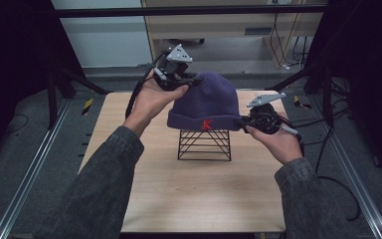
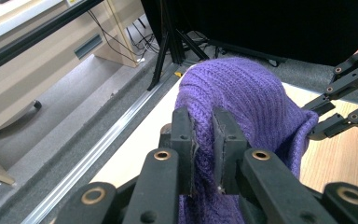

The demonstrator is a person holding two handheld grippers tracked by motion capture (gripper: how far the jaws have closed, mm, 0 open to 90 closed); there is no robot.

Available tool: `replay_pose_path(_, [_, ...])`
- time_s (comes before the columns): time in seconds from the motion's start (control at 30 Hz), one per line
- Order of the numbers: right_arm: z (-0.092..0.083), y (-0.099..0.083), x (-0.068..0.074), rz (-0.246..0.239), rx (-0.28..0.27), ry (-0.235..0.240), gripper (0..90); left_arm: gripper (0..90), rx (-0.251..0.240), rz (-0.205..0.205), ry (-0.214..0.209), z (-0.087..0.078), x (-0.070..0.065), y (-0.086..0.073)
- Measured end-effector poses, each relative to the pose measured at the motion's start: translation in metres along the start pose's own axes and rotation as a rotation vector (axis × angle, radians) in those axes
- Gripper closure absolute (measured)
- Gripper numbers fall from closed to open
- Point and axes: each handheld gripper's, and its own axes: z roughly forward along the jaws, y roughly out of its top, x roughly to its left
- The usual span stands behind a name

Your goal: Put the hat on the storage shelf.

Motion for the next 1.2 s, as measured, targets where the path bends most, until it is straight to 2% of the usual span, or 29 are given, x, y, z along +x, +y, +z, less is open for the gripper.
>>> replay_pose_path(0.3, [0.001,-0.005,0.001,-0.004,0.006,-0.005,73.7,80.1,0.000,-0.005,0.001,0.005,0.000,-0.005])
replay_pose_path(0.47, [0.002,-0.009,0.003,0.002,0.014,-0.004,73.6,80.0,0.004,0.011,0.005,0.008,-0.004,-0.007])
replay_pose_path(0.8, [0.009,-0.015,0.004,0.008,0.024,0.003,73.4,80.0,0.010,-0.007,-0.006,0.013,-0.003,-0.014])
replay_pose_path(1.2, [0.012,-0.021,0.004,0.016,0.031,0.007,73.0,80.0,0.018,-0.002,-0.009,0.017,-0.007,-0.017])
